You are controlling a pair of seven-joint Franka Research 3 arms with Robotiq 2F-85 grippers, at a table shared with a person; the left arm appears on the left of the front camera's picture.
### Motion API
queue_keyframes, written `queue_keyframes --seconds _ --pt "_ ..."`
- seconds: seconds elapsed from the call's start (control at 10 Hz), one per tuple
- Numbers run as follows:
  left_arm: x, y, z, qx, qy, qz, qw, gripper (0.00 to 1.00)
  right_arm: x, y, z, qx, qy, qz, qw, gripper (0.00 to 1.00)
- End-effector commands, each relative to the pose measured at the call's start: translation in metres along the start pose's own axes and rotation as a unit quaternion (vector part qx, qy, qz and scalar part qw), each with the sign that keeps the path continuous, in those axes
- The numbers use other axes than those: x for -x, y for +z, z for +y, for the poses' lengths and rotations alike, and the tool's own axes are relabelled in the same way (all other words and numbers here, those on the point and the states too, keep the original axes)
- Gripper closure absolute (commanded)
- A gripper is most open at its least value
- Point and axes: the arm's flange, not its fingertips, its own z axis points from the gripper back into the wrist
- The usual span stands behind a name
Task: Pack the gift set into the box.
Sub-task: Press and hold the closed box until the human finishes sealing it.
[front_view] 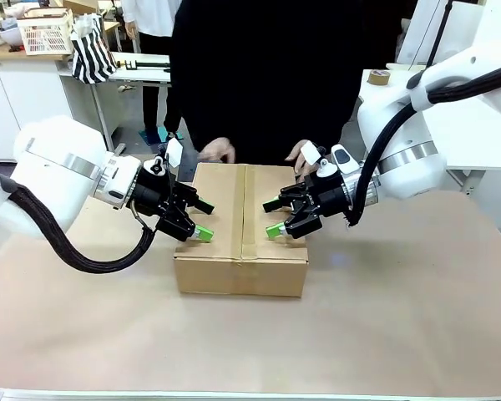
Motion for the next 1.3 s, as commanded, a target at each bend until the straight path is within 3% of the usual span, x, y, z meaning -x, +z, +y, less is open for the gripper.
queue_keyframes --seconds 0.0,1.2 --pt "0.0017 -0.0003 -0.0007 0.002 -0.001 0.003 1.000 0.00 0.0022 -0.0006 -0.0003 0.001 -0.002 0.001 1.000 0.00" --pt "0.0017 -0.0003 -0.0007 0.002 -0.001 0.003 1.000 0.00 0.0022 -0.0006 -0.0003 0.001 -0.002 0.001 1.000 0.00"
